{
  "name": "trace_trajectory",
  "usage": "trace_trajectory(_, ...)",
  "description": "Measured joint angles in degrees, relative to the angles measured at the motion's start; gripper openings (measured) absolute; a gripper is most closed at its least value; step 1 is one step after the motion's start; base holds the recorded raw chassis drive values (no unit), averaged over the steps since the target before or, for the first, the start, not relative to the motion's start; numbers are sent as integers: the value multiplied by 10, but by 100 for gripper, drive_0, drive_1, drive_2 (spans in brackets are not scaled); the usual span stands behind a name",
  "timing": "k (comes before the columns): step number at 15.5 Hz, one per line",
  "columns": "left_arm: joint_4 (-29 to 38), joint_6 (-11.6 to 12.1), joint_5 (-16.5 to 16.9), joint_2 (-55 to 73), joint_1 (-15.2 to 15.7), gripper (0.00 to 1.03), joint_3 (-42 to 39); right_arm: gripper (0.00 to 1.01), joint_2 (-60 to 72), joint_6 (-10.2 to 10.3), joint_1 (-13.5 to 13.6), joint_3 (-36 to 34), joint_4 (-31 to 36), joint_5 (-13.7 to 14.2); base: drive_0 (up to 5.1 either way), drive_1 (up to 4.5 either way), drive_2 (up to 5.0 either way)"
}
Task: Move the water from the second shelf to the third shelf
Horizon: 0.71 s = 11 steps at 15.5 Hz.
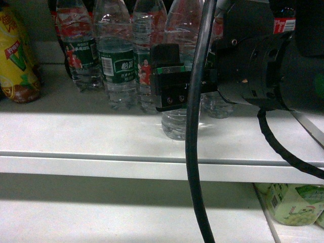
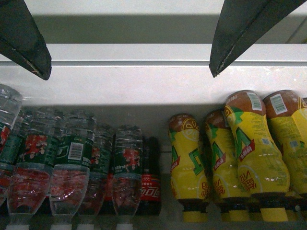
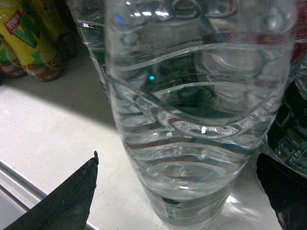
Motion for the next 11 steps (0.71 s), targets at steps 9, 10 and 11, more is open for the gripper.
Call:
trace_trajectory(9,0,0,0,0,0,98,0,98,76,28,12,59,33,38,0,0,0)
trace_trajectory(10,0,0,0,0,0,98,0,98,76,30,12,59,35,41,0,0,0)
trace_trajectory(11,0,0,0,0,0,98,0,91,77,30,15,63,36,47,0,0,0)
